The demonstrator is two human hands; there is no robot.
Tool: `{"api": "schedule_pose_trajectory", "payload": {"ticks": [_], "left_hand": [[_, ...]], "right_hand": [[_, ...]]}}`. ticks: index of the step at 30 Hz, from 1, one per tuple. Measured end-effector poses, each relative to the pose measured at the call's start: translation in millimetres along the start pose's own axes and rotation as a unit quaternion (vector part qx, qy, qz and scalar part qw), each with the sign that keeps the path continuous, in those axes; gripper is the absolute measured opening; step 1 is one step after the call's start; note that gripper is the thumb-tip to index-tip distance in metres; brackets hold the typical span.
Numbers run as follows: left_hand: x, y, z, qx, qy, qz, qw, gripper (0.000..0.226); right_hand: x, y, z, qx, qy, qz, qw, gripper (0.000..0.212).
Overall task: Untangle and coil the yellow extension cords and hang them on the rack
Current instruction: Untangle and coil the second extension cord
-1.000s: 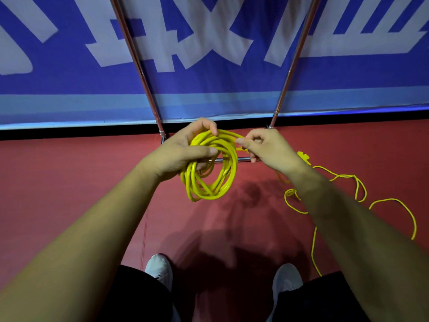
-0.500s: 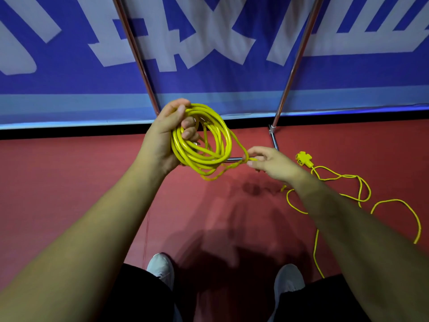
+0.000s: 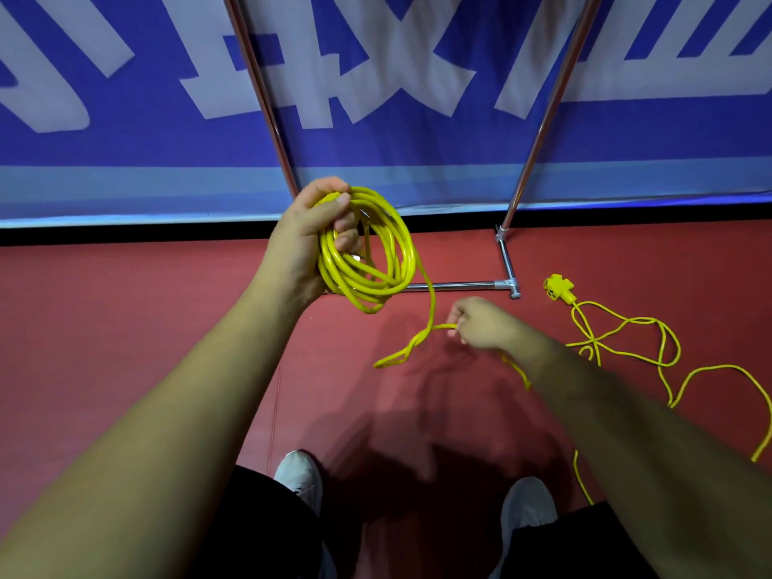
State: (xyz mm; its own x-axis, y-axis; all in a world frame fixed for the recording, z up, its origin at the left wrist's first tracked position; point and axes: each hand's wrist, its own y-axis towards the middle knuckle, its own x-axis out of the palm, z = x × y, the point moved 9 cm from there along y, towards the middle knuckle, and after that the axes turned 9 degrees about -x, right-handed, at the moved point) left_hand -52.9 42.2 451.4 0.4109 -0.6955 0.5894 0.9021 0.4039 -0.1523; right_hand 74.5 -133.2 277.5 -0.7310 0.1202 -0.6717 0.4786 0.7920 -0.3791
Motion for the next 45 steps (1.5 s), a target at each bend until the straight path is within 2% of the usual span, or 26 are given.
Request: {"api": "schedule_pose_trajectory", "payload": {"ticks": [3, 5, 7, 10, 13, 16, 19, 21, 23, 27, 30, 35, 38, 40, 45], "left_hand": [[0, 1, 3, 0.008, 0.011, 0.012, 1.0, 0.016], [-8, 1, 5, 0.015, 0.017, 0.038, 0.999, 0.016], [-17, 2, 6, 0.017, 0.005, 0.067, 0.998, 0.018], [-28, 4, 8, 0.024, -0.021, 0.096, 0.995, 0.02], [-30, 7, 10, 0.044, -0.037, 0.103, 0.993, 0.021], [-29, 8, 11, 0.054, -0.064, 0.094, 0.992, 0.02], [-27, 10, 9, 0.049, -0.086, 0.083, 0.992, 0.018], [-26, 10, 8, 0.05, -0.103, 0.079, 0.99, 0.016], [-25, 9, 6, 0.053, -0.123, 0.084, 0.987, 0.015], [-25, 8, 5, 0.075, -0.133, 0.123, 0.981, 0.017], [-32, 7, 13, 0.105, -0.089, 0.166, 0.976, 0.019], [-40, 4, 28, 0.153, 0.072, 0.202, 0.965, 0.02], [-45, 3, 31, 0.17, 0.155, 0.222, 0.947, 0.019], [-47, 3, 34, 0.175, 0.204, 0.228, 0.936, 0.019], [-52, 6, 35, 0.171, 0.299, 0.235, 0.909, 0.02]], "right_hand": [[4, -8, -46, -0.123, 0.09, -0.032, 0.988, 0.024], [3, -13, -63, -0.198, 0.081, -0.056, 0.975, 0.025], [0, -16, -69, -0.227, 0.04, -0.052, 0.972, 0.026], [-5, -15, -71, -0.223, 0.052, -0.022, 0.973, 0.021], [-15, -10, -66, -0.172, 0.164, 0.039, 0.971, 0.018], [-33, -13, -66, -0.166, 0.264, 0.128, 0.941, 0.018], [-38, -13, -68, -0.165, 0.363, 0.141, 0.906, 0.021], [-35, -9, -66, -0.138, 0.307, 0.136, 0.932, 0.021], [-23, -9, -69, -0.112, 0.211, 0.091, 0.967, 0.022], [7, -19, -95, -0.153, 0.18, 0.005, 0.972, 0.025], [18, -28, -117, -0.18, 0.136, -0.031, 0.974, 0.024], [30, -50, -135, -0.19, 0.035, -0.078, 0.978, 0.029], [39, -57, -140, -0.161, 0.142, -0.091, 0.972, 0.033], [40, -64, -148, -0.166, 0.193, -0.107, 0.961, 0.023], [22, -76, -160, -0.242, 0.199, -0.178, 0.933, 0.011]]}}
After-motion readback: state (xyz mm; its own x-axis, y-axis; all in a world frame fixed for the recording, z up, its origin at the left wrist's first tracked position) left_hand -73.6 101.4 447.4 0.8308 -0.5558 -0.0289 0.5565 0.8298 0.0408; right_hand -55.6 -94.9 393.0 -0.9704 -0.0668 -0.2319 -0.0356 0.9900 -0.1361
